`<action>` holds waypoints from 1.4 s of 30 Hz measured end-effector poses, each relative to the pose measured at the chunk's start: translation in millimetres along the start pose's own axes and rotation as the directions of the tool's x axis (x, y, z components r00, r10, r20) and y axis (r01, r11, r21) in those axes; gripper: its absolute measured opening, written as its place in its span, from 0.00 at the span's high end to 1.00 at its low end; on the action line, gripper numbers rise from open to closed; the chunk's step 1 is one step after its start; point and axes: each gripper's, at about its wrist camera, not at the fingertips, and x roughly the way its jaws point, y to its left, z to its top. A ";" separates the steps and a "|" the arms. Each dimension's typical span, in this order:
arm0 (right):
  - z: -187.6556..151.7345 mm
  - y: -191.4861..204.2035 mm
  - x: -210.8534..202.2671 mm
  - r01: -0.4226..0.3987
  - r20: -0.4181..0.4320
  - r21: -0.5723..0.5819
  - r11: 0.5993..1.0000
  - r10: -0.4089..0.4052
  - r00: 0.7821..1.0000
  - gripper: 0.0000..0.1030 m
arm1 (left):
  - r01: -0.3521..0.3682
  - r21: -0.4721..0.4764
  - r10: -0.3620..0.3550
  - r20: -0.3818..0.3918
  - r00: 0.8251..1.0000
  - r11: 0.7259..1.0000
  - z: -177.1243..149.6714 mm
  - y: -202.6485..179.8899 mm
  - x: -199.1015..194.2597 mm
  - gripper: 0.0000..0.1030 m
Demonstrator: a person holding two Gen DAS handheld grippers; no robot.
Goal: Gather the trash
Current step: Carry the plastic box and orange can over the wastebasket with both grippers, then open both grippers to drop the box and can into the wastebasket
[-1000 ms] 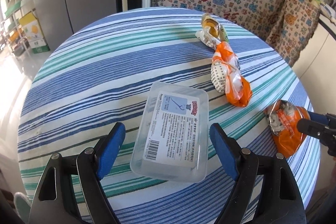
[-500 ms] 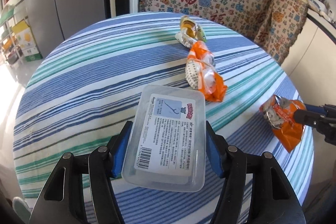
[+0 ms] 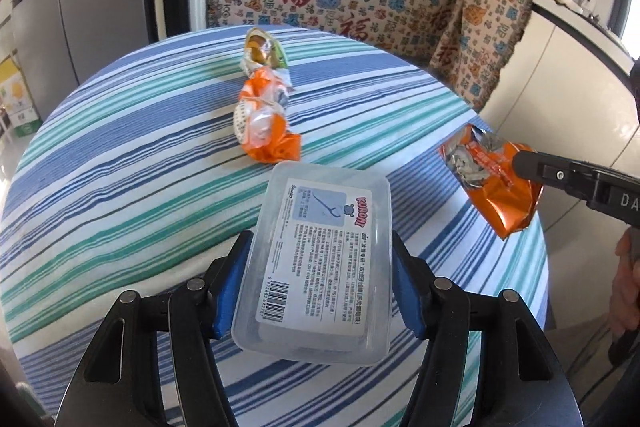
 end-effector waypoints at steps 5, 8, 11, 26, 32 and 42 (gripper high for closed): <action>2.0 -19.8 -15.0 -0.001 0.029 0.035 0.999 0.000 1.000 0.67 | 0.035 0.039 -0.036 0.011 0.999 0.999 10.1 -38.9 -4.1 0.37; 5.8 -52.9 -39.8 0.021 0.071 0.076 0.997 -0.026 0.997 0.67 | 0.071 0.055 -0.072 0.005 0.997 0.996 19.7 -66.7 -0.7 0.37; 7.2 -85.0 -60.4 0.068 0.101 0.107 0.992 -0.079 0.992 0.67 | 0.106 0.089 -0.106 0.002 0.994 0.990 32.8 -101.7 3.9 0.37; -18.0 -264.5 -91.3 0.232 0.082 0.339 0.912 -0.275 0.958 0.67 | 0.288 0.228 -0.273 -0.094 0.957 0.930 72.0 -295.1 75.1 0.37; -29.9 -312.1 -67.2 0.240 0.035 0.388 0.890 -0.274 0.961 0.67 | 0.308 0.243 -0.281 -0.140 0.949 0.920 65.5 -325.6 111.0 0.37; -42.9 -358.2 -34.8 0.200 0.006 0.464 0.863 -0.229 0.973 0.67 | 0.313 0.266 -0.270 -0.188 0.944 0.912 55.3 -348.9 150.7 0.37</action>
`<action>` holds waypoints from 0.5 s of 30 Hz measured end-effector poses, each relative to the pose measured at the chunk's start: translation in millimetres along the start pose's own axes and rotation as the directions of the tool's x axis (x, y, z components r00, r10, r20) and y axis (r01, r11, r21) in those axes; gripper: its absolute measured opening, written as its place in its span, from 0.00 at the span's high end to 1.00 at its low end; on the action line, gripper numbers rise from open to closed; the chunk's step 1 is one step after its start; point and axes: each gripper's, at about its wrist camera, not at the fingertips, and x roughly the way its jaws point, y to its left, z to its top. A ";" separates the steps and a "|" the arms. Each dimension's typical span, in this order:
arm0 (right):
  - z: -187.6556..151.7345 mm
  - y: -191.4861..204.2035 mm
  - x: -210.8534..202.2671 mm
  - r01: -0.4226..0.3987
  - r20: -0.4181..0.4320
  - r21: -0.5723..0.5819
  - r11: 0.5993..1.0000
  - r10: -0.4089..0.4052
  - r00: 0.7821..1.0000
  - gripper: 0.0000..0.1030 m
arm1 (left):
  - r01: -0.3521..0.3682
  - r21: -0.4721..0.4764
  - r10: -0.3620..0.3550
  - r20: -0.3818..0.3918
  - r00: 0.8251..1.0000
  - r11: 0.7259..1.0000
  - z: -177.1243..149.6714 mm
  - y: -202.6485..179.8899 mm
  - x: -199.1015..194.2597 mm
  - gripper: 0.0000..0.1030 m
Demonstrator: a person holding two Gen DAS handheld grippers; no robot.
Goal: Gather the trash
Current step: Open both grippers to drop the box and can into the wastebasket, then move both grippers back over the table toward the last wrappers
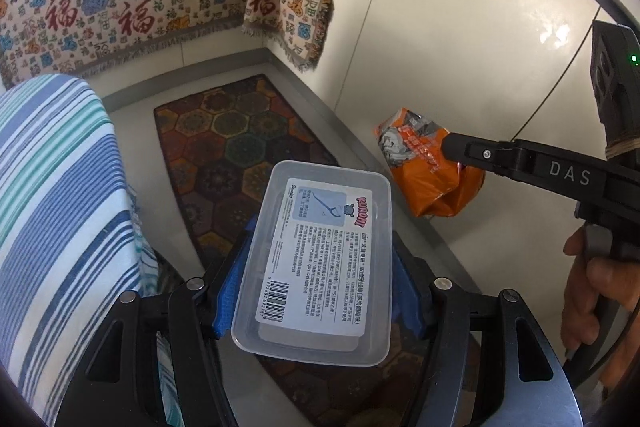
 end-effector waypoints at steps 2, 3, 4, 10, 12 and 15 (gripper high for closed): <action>-0.2 -6.8 5.9 -0.008 -0.003 0.020 1.000 0.008 1.000 0.67 | 0.000 0.014 0.000 -0.003 1.000 1.000 -0.6 -5.3 6.6 0.36; 0.4 -10.4 9.5 -0.015 -0.006 0.033 0.999 0.016 1.000 0.65 | 0.000 0.022 0.000 -0.003 1.000 1.000 -1.3 -8.0 9.4 0.36; 1.0 -13.8 12.7 -0.022 -0.007 0.046 0.999 0.022 1.000 0.63 | 0.002 0.028 -0.002 -0.001 1.000 1.000 -1.0 -10.0 12.4 0.36; 6.1 -34.1 21.1 -0.078 0.026 0.128 0.989 0.075 0.997 0.44 | 0.006 0.048 -0.007 0.022 1.000 0.999 -2.6 -15.3 29.8 0.10; 7.7 -38.1 14.3 -0.084 0.057 0.140 0.987 0.076 0.995 0.44 | 0.000 0.038 -0.001 0.026 1.000 0.999 -1.6 -13.9 30.6 0.09; 9.3 -38.0 -2.6 -0.063 0.120 0.122 0.991 0.048 0.992 0.44 | 0.007 0.007 -0.008 0.046 0.999 1.000 3.0 -6.4 19.2 0.09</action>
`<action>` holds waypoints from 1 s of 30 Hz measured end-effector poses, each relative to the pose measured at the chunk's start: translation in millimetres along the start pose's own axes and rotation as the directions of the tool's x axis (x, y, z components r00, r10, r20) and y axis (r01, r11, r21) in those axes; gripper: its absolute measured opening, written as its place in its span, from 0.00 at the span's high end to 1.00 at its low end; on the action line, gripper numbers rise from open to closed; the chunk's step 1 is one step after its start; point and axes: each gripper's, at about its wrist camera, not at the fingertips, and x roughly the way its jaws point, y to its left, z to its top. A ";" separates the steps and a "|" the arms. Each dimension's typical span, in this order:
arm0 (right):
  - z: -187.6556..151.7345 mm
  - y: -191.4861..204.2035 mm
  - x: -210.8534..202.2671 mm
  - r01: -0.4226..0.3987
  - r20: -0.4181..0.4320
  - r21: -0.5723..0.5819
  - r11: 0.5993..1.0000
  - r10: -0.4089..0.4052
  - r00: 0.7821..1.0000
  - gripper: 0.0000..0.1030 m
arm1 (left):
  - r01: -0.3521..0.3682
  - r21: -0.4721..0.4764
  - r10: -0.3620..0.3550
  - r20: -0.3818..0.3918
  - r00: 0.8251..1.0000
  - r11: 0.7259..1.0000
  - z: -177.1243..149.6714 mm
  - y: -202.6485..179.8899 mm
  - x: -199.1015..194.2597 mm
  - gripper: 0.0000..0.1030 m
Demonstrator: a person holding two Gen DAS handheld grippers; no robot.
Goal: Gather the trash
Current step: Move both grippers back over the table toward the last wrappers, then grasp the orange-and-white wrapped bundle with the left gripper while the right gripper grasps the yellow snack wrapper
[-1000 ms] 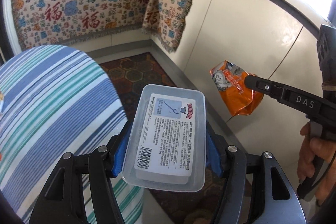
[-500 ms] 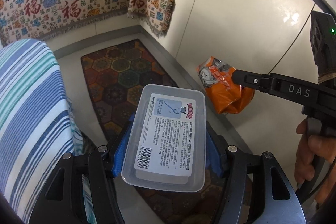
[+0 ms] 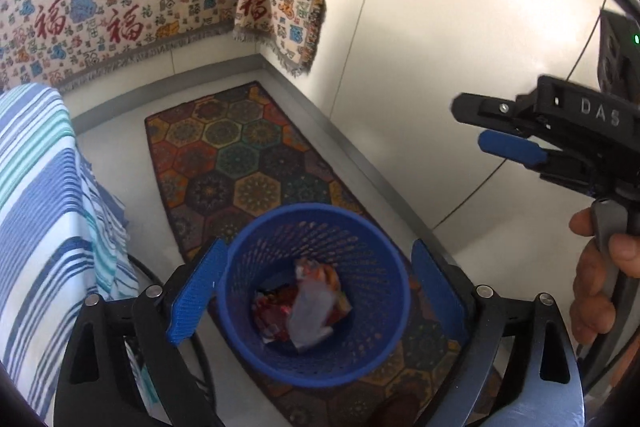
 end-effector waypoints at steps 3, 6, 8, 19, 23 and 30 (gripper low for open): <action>3.7 7.0 -14.7 0.020 0.055 -0.029 0.999 -0.019 0.998 0.44 | 0.009 -0.034 -0.007 0.043 0.999 0.999 5.3 8.1 -27.1 0.09; 3.8 19.1 -24.6 0.053 0.086 -0.066 0.996 -0.047 0.995 0.42 | 0.020 -0.069 -0.015 0.078 0.997 0.997 2.0 19.8 -67.0 0.08; 2.1 25.7 -27.1 0.062 0.093 -0.083 0.995 -0.054 0.994 0.42 | 0.025 -0.081 -0.017 0.099 0.995 0.996 -8.1 31.2 -97.4 0.05; -96.8 212.0 -51.7 -0.120 0.012 -0.412 0.903 0.138 0.990 0.34 | -0.301 -0.116 0.303 -0.003 0.953 0.947 -138.0 153.4 -197.2 0.03; -152.0 290.4 -29.3 -0.233 -0.168 -0.513 0.826 0.169 0.971 0.34 | -0.402 -0.197 0.399 -0.059 0.915 0.894 -166.6 211.3 -216.7 0.03; -196.1 380.2 21.6 -0.176 -0.229 -0.656 0.734 0.029 0.973 0.34 | -0.481 -0.302 0.468 -0.117 0.876 0.823 -181.4 279.3 -232.4 0.00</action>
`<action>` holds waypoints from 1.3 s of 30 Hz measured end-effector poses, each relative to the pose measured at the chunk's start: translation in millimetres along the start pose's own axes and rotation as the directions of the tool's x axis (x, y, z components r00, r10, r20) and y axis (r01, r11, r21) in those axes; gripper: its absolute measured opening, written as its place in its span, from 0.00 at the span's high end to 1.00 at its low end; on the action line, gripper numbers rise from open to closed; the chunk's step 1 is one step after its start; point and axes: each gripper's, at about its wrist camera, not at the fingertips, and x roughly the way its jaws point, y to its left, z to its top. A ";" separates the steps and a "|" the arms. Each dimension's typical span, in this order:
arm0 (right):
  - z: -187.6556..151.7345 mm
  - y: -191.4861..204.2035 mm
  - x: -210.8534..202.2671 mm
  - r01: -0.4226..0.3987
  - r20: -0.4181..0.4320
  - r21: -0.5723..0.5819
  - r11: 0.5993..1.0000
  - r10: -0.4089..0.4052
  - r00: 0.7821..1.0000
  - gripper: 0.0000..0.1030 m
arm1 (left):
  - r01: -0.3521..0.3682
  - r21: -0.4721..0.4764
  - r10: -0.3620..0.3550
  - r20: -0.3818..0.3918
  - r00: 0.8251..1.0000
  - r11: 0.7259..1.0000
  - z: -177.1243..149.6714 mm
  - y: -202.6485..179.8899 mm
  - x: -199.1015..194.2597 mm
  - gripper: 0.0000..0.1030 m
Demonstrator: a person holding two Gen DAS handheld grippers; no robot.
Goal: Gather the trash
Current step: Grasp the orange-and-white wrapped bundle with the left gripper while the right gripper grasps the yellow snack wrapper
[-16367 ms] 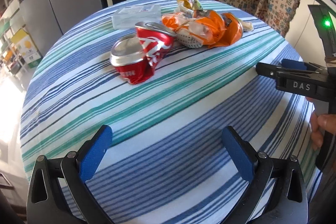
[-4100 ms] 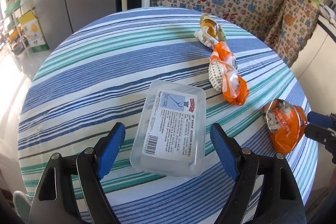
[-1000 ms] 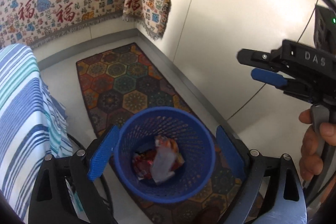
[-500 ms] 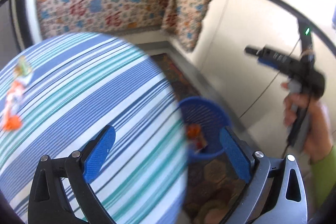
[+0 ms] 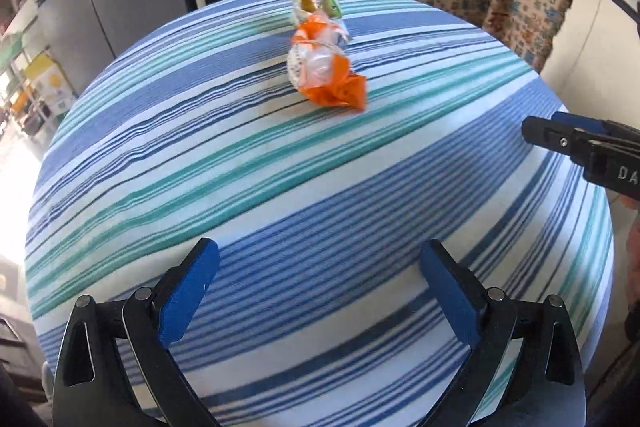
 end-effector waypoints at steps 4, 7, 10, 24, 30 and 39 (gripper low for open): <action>4.1 8.5 23.6 0.037 -0.058 -0.003 0.999 -0.037 0.998 0.34 | 0.004 0.003 -0.004 0.014 1.000 1.000 4.8 5.2 6.1 0.00; 9.5 7.8 28.8 0.050 -0.036 0.004 0.999 -0.050 0.998 0.31 | 0.012 0.007 -0.012 0.027 1.000 1.000 9.2 13.9 10.9 0.00; 9.8 7.4 32.0 0.054 0.006 0.008 0.999 -0.054 0.999 0.26 | 0.027 0.009 -0.027 0.027 0.999 1.000 19.4 17.0 17.9 0.01; 10.8 9.6 39.9 0.058 0.017 0.009 0.998 -0.058 0.998 0.23 | 0.050 0.009 -0.050 0.016 0.999 0.999 110.4 -8.1 67.5 0.47; 10.9 9.7 40.1 0.059 0.017 0.009 0.998 -0.059 0.998 0.23 | 0.021 -0.025 -0.020 0.034 0.999 0.999 85.3 21.8 38.6 0.56; 15.7 11.2 41.1 -0.056 0.033 0.036 0.998 0.055 0.998 0.22 | -0.038 -0.116 0.043 0.039 0.998 0.993 40.3 77.8 21.0 0.21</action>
